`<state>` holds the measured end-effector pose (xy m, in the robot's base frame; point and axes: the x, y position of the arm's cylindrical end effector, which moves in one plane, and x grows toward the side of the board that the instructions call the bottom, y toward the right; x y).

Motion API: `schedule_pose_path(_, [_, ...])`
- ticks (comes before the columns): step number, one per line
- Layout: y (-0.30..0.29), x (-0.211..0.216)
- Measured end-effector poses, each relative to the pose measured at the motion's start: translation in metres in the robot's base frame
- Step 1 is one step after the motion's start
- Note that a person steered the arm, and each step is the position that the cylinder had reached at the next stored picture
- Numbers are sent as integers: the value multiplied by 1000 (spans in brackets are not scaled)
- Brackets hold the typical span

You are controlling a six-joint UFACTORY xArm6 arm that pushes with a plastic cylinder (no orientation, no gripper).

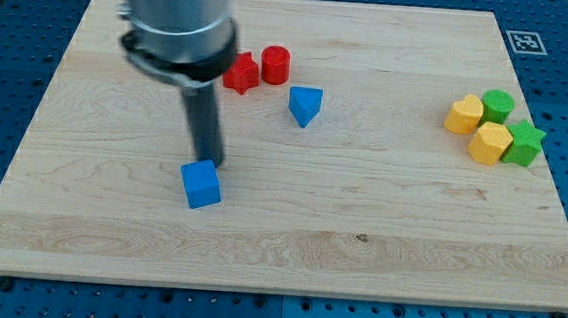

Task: Place the blue triangle parallel to the blue cube

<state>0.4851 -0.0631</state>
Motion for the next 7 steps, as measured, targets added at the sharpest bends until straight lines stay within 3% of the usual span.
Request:
schedule_pose_path(3, [188, -8])
schedule_pose_path(7, [201, -49])
